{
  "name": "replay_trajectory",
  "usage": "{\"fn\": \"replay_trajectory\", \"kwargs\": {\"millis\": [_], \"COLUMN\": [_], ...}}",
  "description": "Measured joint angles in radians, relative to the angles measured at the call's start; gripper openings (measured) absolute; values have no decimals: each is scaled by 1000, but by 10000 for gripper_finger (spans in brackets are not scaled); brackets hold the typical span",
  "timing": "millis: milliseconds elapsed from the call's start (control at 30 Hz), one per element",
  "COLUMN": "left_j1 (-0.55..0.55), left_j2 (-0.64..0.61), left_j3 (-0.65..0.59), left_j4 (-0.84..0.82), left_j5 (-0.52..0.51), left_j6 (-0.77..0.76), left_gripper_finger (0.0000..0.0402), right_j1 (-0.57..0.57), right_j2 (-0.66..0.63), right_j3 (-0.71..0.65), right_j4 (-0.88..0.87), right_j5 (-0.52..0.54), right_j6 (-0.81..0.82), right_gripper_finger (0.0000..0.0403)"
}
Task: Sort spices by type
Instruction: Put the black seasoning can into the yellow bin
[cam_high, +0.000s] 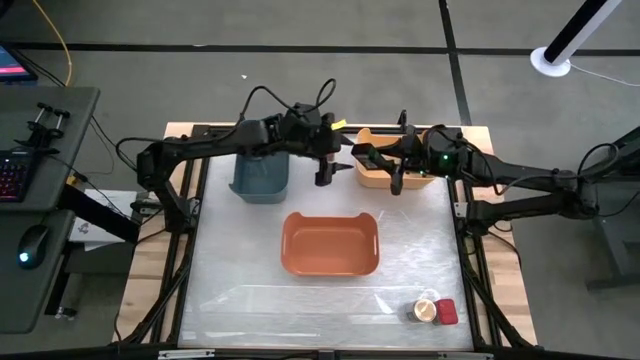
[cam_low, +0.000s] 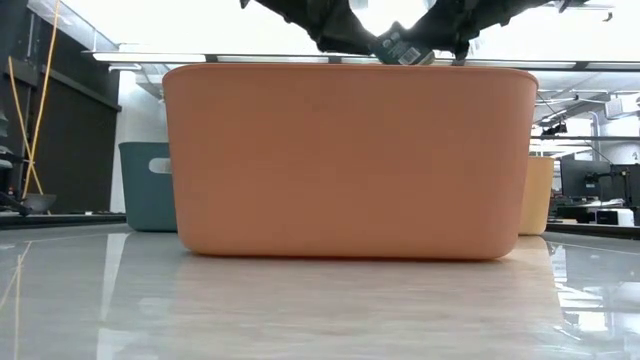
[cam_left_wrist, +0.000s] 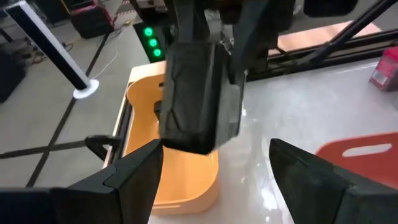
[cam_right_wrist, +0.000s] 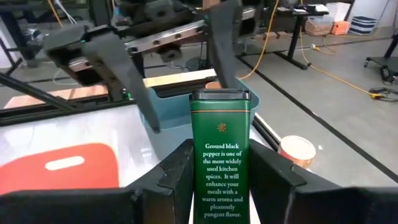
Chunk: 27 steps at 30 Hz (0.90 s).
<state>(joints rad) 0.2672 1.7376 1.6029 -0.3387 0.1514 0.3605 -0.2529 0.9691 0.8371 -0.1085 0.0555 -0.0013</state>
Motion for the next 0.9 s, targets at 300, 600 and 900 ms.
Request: {"fn": "replay_trajectory", "kwargs": {"millis": [300, 600, 900], "left_j1": [1, 51, 77], "left_j2": [1, -2, -4], "left_j3": [1, 1, 1], "left_j4": [49, 10, 353], "left_j5": [8, 153, 396], "left_j6": [-19, -249, -512], "left_gripper_finger": [278, 278, 278], "right_j1": [48, 52, 53], "right_j2": [1, -12, -12], "right_j3": [0, 0, 0], "right_j4": [53, 278, 422], "right_j5": [0, 17, -4], "right_j6": [-7, 1, 72], "right_gripper_finger": [124, 124, 124]}}
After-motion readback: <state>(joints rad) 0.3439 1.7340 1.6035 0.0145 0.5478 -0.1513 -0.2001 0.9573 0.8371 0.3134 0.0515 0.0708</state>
